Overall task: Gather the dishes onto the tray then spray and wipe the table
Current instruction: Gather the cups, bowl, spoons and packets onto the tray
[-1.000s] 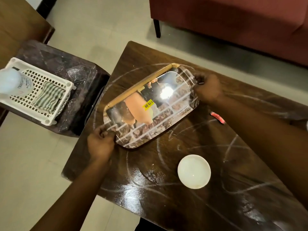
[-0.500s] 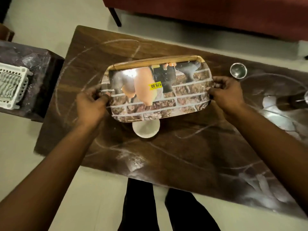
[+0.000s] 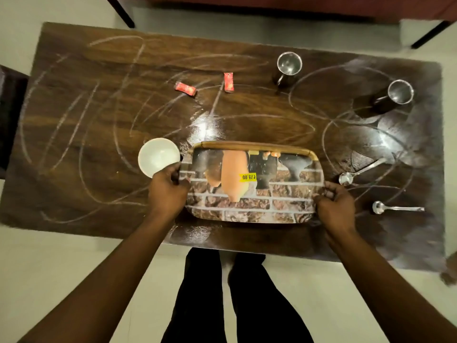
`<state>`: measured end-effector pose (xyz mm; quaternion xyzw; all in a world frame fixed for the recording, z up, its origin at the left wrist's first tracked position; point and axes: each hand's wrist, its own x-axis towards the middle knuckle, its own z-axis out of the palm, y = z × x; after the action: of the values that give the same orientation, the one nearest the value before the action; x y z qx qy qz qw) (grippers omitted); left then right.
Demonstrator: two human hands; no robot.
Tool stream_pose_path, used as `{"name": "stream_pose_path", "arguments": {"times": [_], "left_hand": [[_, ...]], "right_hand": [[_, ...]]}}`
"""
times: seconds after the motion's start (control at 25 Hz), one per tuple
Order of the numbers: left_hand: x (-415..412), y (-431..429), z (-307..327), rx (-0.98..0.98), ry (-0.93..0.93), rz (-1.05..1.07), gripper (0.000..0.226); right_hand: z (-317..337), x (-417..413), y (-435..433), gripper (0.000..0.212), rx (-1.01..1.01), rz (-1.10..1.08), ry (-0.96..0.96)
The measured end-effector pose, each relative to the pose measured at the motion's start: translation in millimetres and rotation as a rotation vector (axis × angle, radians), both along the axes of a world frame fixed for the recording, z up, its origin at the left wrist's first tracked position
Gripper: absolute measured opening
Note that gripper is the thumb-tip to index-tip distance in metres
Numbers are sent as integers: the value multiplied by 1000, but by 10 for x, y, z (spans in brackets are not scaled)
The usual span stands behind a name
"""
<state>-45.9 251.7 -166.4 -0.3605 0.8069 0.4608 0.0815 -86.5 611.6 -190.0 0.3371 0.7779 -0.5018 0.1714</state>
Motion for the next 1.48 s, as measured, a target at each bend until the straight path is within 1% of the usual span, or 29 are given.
{"name": "stream_pose_path", "arguments": {"times": [0.12,0.2,0.28,0.36,0.44,0.48,0.56,0.64,0.76,0.84,0.88,0.92,0.96,1.0,1.04,1.08,1.16,1.24,1.32,1.4,1.48], "left_hand": [[50,171,-140,-41,-24,-56,47],[62,231,-248,-67,-17,-78,45],[65,297,-300,-82,-3,-91,42],[62,327,-305,-77,23,-106,44],[84,342,-298,-66,43,-125,51],[90,358,-298,-71,52,-132,49],[98,384,-339,-116,83,-145,41],[122,425,-359,-178,88,-145,42],[103,453,-380,-208,6,-63,50],[64,482,-339,-213,-63,-54,56],[63,531,-291,-246,-88,-65,60],[71,608,-213,-314,-94,-92,66],[74,713,-128,-370,-62,-128,69],[55,845,-62,-377,3,-159,68],[4,1017,25,-334,82,-201,63],[-103,1224,68,-247,171,-248,57],[-500,1616,52,-90,297,-344,48],[-994,2024,-55,70,327,-373,46],[-1557,2436,-122,125,344,-378,45],[-2113,2812,-157,212,330,-347,43],[-2594,3175,-135,350,256,-322,44]], "right_hand": [[-410,180,228,47,1,-44,13],[-591,233,305,49,-5,-66,13],[-536,238,269,45,-8,-79,26],[-391,205,170,39,-4,-83,39],[-373,211,147,39,3,-77,37],[-362,208,150,40,6,-75,35],[-346,185,171,39,20,-64,28],[-276,152,187,38,39,-35,18],[-133,78,218,33,79,59,-34],[-16,-19,261,25,114,127,-63],[54,-78,293,21,140,162,-56],[120,-138,342,18,174,189,-34],[178,-220,400,17,209,200,11],[237,-336,457,19,232,187,75],[287,-475,531,20,233,147,145],[332,-629,630,23,224,88,208],[304,-1029,846,28,156,-34,302],[194,-1442,1097,35,29,-182,312],[92,-1825,1298,38,-121,-281,300],[25,-2136,1414,37,-179,-311,278],[-59,-2363,1490,37,-180,-329,236]]}}
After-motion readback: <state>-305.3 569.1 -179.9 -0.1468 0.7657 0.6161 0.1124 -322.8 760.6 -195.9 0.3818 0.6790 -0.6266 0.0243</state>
